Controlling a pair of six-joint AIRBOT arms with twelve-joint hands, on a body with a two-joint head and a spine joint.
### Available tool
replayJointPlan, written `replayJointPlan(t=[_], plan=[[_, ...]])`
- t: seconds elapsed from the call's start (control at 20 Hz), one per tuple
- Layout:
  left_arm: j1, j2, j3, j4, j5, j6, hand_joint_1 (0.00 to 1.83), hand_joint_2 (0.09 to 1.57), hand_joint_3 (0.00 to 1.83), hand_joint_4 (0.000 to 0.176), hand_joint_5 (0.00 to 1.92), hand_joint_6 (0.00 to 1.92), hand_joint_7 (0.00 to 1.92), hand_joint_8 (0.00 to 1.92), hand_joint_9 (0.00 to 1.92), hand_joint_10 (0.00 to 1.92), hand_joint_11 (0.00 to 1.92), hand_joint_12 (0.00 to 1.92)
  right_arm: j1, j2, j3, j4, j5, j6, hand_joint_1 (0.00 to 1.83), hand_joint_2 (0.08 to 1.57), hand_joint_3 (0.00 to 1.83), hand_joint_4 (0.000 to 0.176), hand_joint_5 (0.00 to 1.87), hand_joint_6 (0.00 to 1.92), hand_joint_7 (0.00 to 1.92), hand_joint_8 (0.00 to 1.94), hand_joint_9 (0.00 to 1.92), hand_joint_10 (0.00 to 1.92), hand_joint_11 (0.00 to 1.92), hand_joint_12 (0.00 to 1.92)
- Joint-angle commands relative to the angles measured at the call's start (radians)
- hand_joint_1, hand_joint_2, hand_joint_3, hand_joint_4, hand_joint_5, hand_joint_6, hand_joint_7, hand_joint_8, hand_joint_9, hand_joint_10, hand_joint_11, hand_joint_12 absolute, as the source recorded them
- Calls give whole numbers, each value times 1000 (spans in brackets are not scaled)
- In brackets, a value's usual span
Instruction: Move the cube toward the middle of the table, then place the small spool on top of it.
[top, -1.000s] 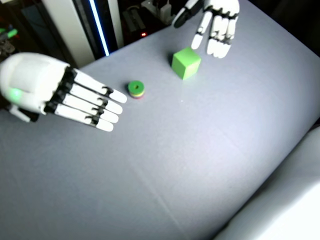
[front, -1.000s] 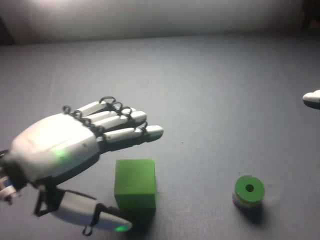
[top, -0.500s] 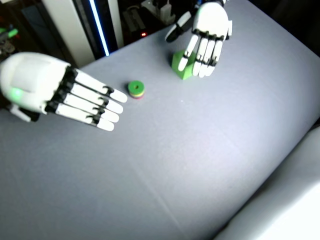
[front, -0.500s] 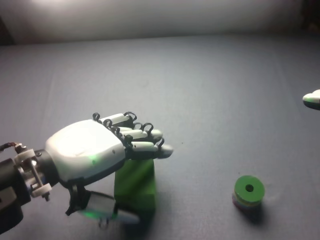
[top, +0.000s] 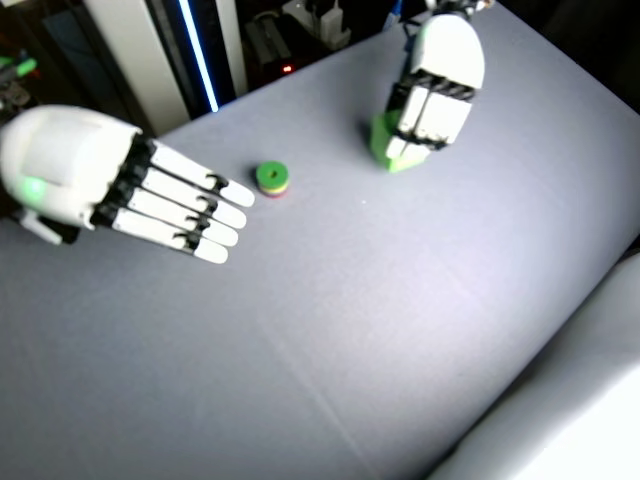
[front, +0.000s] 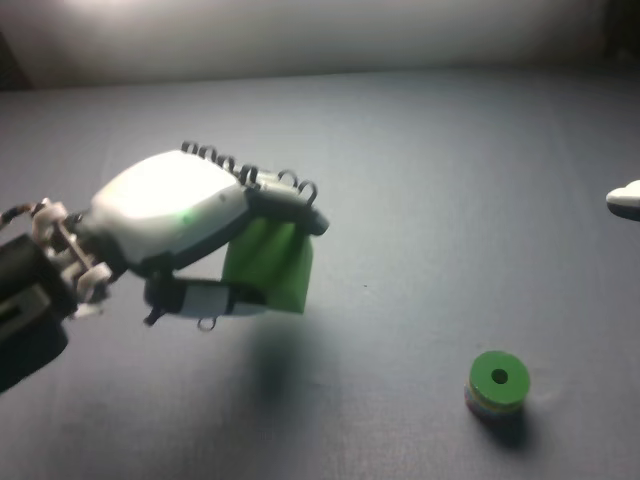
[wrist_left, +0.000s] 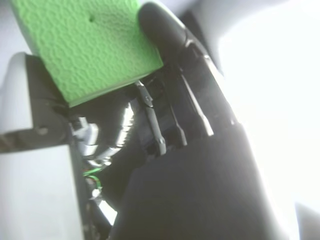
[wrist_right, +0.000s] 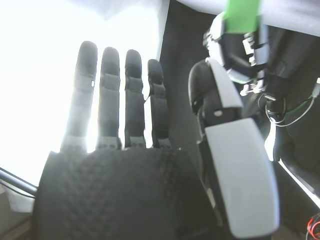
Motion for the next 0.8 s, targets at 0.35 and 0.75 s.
replayJointPlan(t=[0.35,0.75], plan=[[-127,-116,134,13,11,-55,1245,1150,0,0,1053,675,820,1413,690,1124,485,1586,10,-10,14,19,118,6,811,1328,0,0,452,4,503,3,471,3,369,293],[-173,-226,249,12,118,-68,1373,1128,0,0,935,802,916,1132,910,1318,536,1221,11,-21,23,17,118,6,801,1336,2,0,461,0,525,2,496,4,383,292]])
